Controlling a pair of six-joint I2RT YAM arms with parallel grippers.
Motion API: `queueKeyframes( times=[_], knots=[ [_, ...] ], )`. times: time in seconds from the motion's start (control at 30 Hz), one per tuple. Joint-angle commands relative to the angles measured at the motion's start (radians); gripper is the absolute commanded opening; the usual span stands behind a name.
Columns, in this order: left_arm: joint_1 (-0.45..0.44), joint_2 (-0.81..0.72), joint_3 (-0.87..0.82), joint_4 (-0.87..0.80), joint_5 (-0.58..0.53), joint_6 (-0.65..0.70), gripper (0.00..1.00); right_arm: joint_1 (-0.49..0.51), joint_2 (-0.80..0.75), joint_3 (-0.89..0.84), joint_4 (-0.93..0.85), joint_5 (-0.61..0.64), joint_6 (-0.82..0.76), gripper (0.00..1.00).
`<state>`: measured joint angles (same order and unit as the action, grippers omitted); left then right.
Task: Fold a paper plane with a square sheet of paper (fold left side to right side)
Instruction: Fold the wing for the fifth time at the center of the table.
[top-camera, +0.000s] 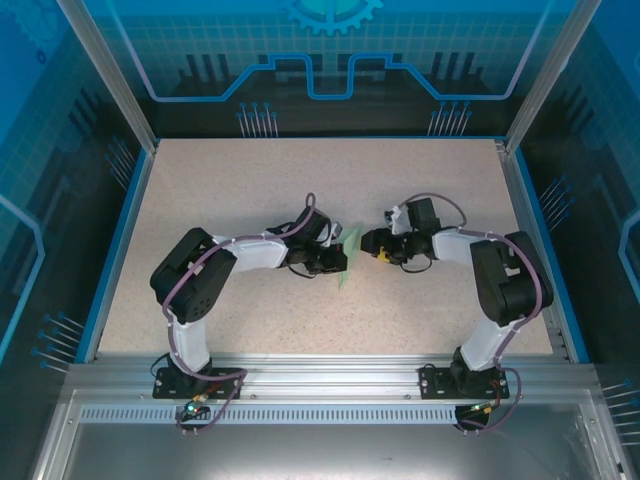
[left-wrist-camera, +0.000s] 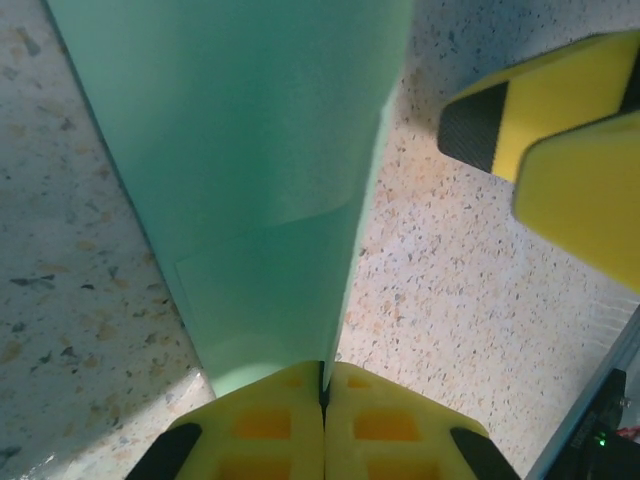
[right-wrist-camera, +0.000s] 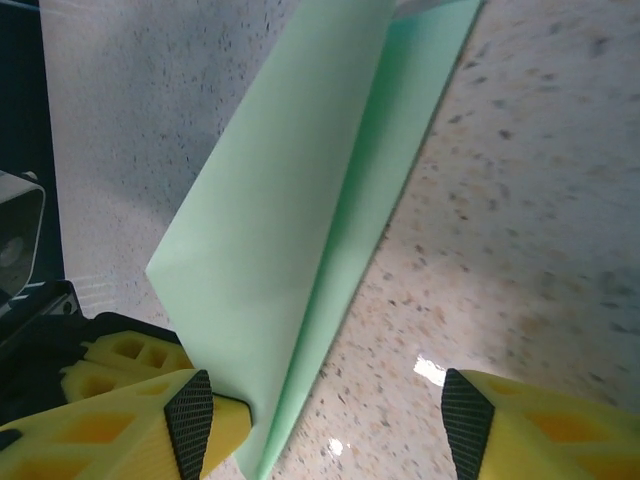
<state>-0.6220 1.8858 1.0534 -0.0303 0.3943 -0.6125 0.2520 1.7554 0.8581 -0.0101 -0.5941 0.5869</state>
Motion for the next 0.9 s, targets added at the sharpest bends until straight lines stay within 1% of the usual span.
queueKeyframes(
  times=[0.0,0.07,0.13,0.27,0.53,0.67,0.77,0.87],
  knots=[
    [0.018,-0.019,-0.034,0.067,0.053,-0.045,0.06,0.037,0.042,0.073,-0.001,0.022,0.017,0.64],
    [0.023,-0.02,-0.046,0.083,0.057,-0.057,0.06,0.052,0.067,0.092,-0.005,0.032,0.025,0.63],
    [0.029,-0.023,-0.056,0.094,0.058,-0.064,0.06,0.062,0.088,0.108,-0.009,0.041,0.036,0.59],
    [0.033,-0.026,-0.073,0.115,0.058,-0.076,0.06,0.077,0.118,0.134,-0.023,0.051,0.047,0.49],
    [0.045,-0.021,-0.099,0.162,0.063,-0.107,0.05,0.093,0.143,0.154,-0.053,0.072,0.053,0.48],
    [0.046,-0.015,-0.097,0.164,0.069,-0.11,0.05,0.101,0.167,0.175,-0.081,0.086,0.062,0.46],
    [0.047,-0.004,-0.093,0.167,0.072,-0.112,0.06,0.105,0.182,0.183,-0.094,0.095,0.072,0.45],
    [0.047,0.002,-0.092,0.167,0.074,-0.115,0.1,0.108,0.195,0.192,-0.109,0.102,0.078,0.45]
  ],
)
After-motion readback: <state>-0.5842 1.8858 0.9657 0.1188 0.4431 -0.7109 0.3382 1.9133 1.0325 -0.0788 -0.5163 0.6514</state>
